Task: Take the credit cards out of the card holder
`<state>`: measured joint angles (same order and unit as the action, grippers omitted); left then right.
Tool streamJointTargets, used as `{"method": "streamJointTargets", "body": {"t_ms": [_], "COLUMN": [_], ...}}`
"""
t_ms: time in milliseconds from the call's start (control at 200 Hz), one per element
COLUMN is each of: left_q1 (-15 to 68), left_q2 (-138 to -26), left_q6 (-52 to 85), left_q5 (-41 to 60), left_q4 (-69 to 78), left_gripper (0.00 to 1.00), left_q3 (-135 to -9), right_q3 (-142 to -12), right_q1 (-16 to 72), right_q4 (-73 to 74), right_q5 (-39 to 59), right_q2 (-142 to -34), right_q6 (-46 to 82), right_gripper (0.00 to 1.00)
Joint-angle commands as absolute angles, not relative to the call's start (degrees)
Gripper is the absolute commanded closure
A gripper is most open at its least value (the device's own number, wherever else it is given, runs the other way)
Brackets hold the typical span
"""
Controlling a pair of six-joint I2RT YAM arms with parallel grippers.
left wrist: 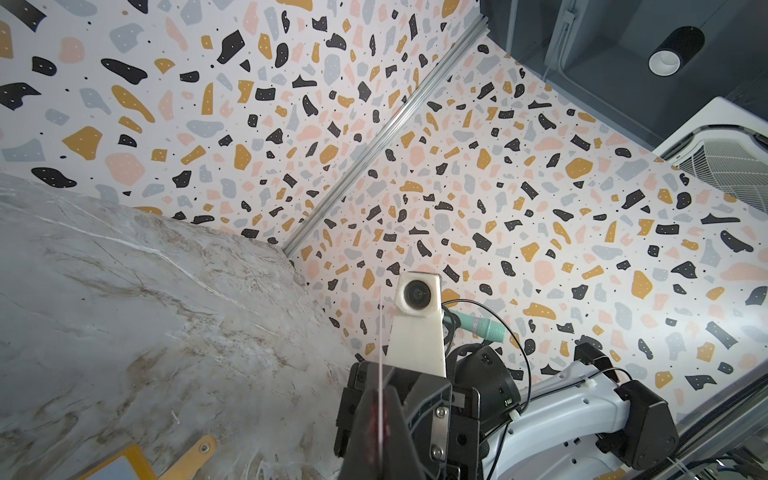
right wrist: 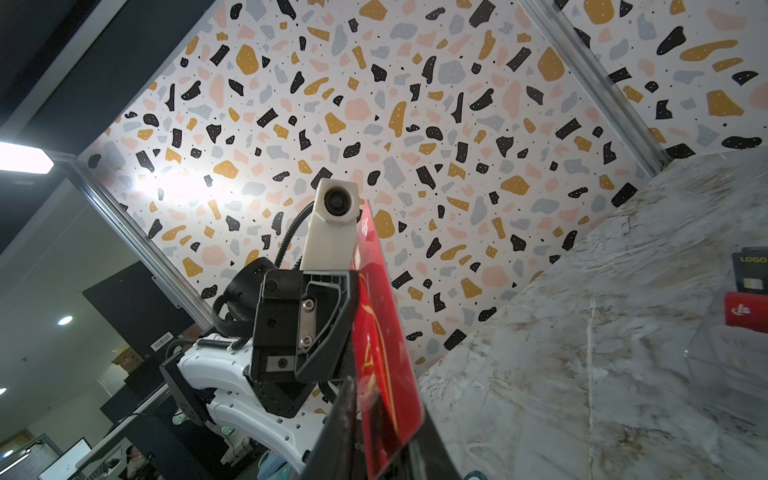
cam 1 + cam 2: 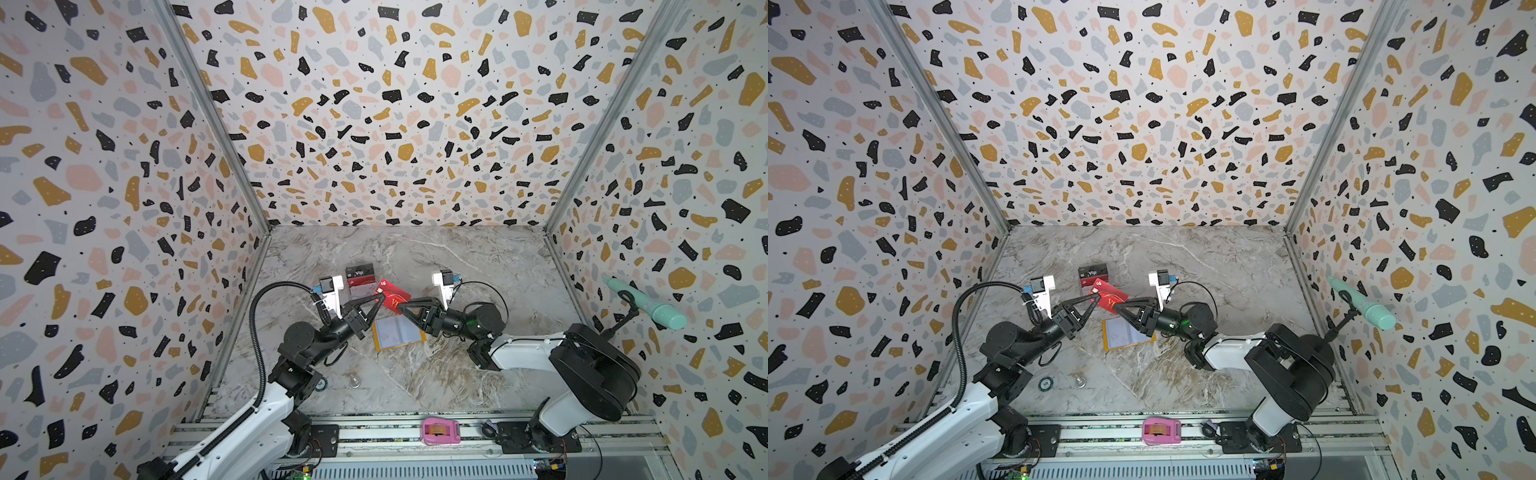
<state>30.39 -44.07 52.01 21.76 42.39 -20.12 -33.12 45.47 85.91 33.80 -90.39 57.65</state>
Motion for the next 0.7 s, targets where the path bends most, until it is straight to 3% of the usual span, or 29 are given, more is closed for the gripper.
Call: {"method": "streamJointTargets", "body": {"t_ms": [0,205,335,410,521,696], "left_q1": [30.4,30.4,30.4,30.4,30.4,30.4], "left_q2": [-43.7,-43.2,-42.3,-41.5,-40.0,-38.9], "left_q6": [51.2,48.3,45.1,42.9,37.6,26.0], "left_q5": [21.3,21.3,21.4,20.4,18.8,17.2], "left_q4": [46.5,42.1,35.5,31.3,23.4,5.9], "left_gripper": [1.00,1.00,0.61,0.45,0.29,0.15], "left_q3": [-19.7,-20.8,-22.7,-23.7,-25.9,-32.5], "right_q3": [-35.2,-35.2,-34.2,-33.4,-31.9,-29.0], "right_q1": [45.8,45.7,45.2,44.4,42.3,36.6], "right_q4": [90.8,93.4,93.1,92.7,89.8,85.4], "right_q5": [34.0,34.1,34.3,34.8,36.6,43.1], "right_q2": [-90.8,-92.0,-91.1,-90.1,-88.0,-84.2], "right_q6": [59.6,61.2,61.2,61.0,60.2,59.0], "right_gripper": [0.85,0.97,1.00,1.00,1.00,1.00]}}
